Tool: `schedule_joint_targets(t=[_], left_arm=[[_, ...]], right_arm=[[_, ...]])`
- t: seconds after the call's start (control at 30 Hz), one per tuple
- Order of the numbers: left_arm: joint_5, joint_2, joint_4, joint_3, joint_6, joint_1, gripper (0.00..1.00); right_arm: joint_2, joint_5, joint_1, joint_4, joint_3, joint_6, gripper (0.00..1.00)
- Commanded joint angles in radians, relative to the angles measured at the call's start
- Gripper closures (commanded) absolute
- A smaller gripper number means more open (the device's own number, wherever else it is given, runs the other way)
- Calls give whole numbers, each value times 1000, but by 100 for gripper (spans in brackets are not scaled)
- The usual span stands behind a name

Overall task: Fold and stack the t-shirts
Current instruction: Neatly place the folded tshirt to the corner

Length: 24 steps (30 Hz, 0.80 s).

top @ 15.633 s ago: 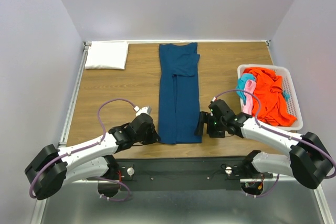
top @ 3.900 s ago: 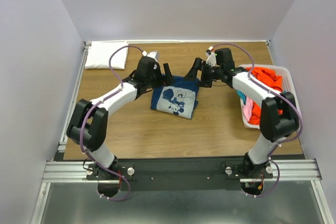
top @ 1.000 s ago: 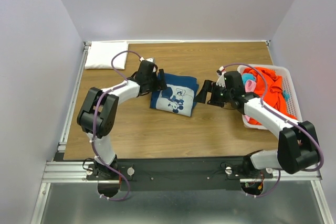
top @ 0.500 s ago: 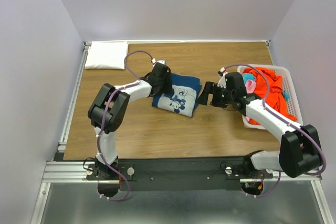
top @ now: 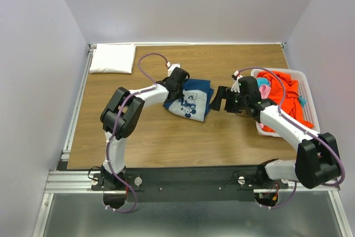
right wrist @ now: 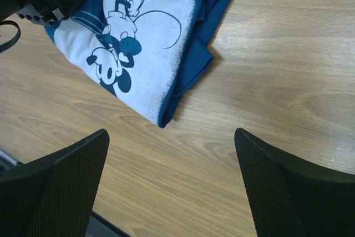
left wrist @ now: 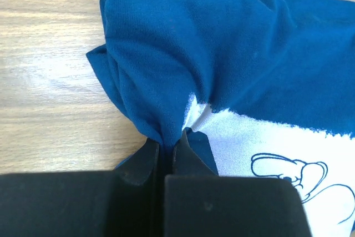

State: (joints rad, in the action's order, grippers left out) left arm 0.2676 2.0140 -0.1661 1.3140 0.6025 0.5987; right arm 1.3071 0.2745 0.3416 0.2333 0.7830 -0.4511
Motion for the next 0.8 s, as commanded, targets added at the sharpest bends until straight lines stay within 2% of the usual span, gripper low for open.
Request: schedule_joint_targets(t=[0.0,0.17,0.33,0.47,0.53,0.77], left_arm=[[108,88,-194,23,-10,1,100],[254,54,-231,129,-91,-36,100],[297,29,-199,200,-223,-120,100],[266,25,-66,244,-455,-189,100],[237,34,-33,269,-524,-235,100],[309,130,40,430,-774,-326,100]], right_arm=[[-20,-61,-10,14,-8,35,0],[-23,-115,-13,15,4,54,0],[-37,-144,-12,15,-8,66,0],[-34,-146,-15,15,-5,74,0],[-32,-141,-13,15,-5,77,0],[-31,-167,-16,15,-8,86,0]])
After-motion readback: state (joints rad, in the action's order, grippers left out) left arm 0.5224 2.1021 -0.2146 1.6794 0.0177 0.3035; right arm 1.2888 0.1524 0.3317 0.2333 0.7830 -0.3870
